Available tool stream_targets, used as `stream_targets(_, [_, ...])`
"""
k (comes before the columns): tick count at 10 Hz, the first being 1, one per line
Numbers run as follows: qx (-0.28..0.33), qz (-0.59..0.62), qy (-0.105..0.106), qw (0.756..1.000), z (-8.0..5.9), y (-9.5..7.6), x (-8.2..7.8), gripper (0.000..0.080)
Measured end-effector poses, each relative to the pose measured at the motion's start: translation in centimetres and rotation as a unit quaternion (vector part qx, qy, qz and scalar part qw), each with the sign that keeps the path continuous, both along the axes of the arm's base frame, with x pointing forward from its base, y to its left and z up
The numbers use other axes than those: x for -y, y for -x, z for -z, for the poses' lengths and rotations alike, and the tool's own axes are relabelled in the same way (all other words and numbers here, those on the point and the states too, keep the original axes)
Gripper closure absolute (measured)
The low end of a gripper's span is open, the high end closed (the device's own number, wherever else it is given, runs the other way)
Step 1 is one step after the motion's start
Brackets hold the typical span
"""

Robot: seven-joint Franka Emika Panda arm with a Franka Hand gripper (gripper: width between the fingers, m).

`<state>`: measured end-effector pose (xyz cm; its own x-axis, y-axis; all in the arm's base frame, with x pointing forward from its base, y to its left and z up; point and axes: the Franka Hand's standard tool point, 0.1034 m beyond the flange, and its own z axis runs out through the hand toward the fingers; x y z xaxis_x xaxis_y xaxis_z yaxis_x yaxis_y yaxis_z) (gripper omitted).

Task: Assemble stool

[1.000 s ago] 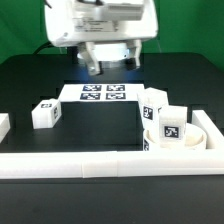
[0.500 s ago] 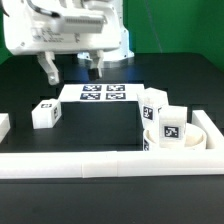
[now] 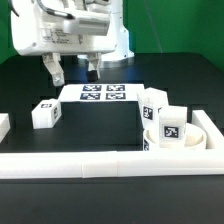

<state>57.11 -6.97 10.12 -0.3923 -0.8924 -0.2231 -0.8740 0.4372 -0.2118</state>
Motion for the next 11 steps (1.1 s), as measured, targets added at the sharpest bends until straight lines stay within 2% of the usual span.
stream_targets(2, [-0.012,-0.112,0.043,0.993,-0.2,-0.9,-0.4,0.0151])
stream_targets(7, [0.007,-0.298,0.094,0.95,0.0,-0.8,-0.4,0.0151])
stream_targets(8, [0.01,-0.339,0.106,0.935,0.0,-0.9,-0.4,0.0151])
stream_targets(10, [0.003,-0.443,0.146,0.885,-0.1,-1.3,-1.3,0.0151])
stream_targets(11, [0.004,-0.481,0.156,0.862,-0.1,-1.3,-1.4,0.0151])
